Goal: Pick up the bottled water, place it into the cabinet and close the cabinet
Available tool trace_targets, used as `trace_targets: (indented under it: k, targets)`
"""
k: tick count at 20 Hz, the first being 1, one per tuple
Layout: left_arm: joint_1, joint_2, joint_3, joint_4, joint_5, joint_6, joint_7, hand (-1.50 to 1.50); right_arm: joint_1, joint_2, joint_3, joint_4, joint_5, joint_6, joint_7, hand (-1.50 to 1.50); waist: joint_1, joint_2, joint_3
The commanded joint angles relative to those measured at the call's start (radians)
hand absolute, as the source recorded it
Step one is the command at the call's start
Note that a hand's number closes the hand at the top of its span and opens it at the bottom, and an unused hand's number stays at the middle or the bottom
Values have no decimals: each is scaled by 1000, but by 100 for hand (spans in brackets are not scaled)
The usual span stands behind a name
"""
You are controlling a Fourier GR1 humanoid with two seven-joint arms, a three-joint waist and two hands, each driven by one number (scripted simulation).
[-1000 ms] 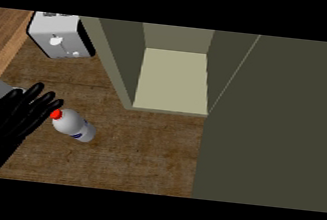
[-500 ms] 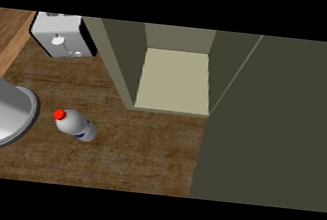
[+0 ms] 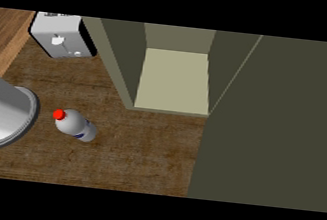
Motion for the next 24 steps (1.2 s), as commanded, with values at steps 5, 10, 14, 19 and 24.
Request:
trace_targets:
  k: [5, 10, 14, 19, 24]
  targets:
    - [-24, -47, 22, 19, -23, -14, 56, -150, -24, -29, 22, -208, 15, -38, 172, -150, -5, 1, -1]
    - [-54, -86, 11, 7, -57, 3, 91, -150, -14, -15, 21, -176, 28, -42, 140, -150, -7, 1, 0]
    - [-126, -170, -46, 46, -201, 0, 76, -150, -59, -6, 51, -183, 56, -70, 172, -150, -13, 2, -1]
    - [-149, -221, -70, 64, -270, -12, 82, -150, -19, -24, 51, -183, 50, -72, 134, -150, -14, 2, 0]
    - [-269, -221, -105, 128, -326, 64, 113, -150, -1, -35, 103, -193, 78, -84, 142, -150, -20, 2, 0]
